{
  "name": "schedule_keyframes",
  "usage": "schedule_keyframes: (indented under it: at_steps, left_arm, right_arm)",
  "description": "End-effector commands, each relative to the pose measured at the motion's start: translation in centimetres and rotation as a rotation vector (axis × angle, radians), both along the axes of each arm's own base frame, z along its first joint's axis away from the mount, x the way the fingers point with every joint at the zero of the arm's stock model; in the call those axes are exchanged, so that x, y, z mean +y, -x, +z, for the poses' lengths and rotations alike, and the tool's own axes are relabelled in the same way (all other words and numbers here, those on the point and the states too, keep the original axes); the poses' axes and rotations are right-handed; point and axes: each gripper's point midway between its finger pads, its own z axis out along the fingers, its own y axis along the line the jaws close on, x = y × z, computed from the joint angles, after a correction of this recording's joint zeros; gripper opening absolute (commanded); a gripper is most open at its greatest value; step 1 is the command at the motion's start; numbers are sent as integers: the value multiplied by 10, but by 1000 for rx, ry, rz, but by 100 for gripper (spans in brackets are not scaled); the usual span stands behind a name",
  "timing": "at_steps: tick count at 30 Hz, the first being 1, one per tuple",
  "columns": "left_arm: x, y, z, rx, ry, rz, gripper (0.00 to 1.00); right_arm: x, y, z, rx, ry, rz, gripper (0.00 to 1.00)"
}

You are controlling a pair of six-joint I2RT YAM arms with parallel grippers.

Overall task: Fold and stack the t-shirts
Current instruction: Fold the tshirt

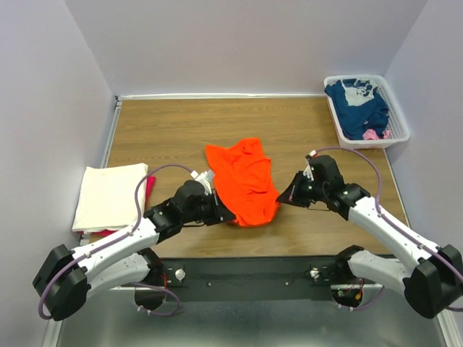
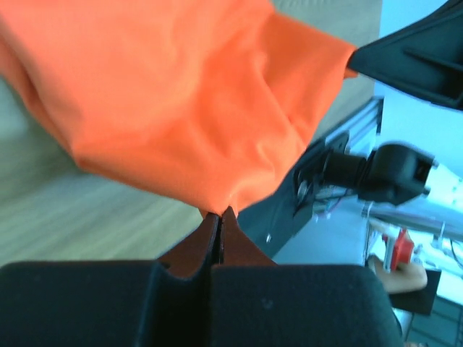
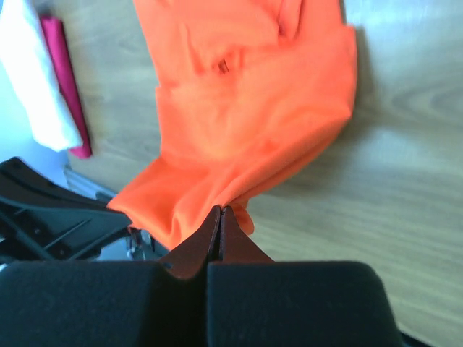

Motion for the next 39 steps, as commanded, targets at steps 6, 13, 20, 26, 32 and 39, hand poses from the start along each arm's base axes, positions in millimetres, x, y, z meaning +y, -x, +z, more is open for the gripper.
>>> schedule_keyframes:
  at_steps: [6, 13, 20, 26, 32, 39]
  left_arm:
    - [-3, -65, 33, -134, 18, 13, 0]
    - [17, -139, 63, -199, 48, 97, 0]
    - [55, -262, 30, -200, 62, 218, 0]
    - [100, -331, 13, -234, 41, 360, 54]
    - [118, -337, 37, -284, 23, 413, 57]
    - [108, -333, 38, -274, -83, 440, 18]
  right_arm:
    - [20, -67, 22, -93, 56, -21, 0]
    - [47, -161, 39, -136, 83, -68, 0]
    - [74, -303, 8, -155, 51, -62, 17]
    - [75, -361, 3, -236, 20, -25, 78]
    - [48, -351, 4, -282, 151, -50, 83]
    - [57, -318, -6, -337, 284, -26, 60]
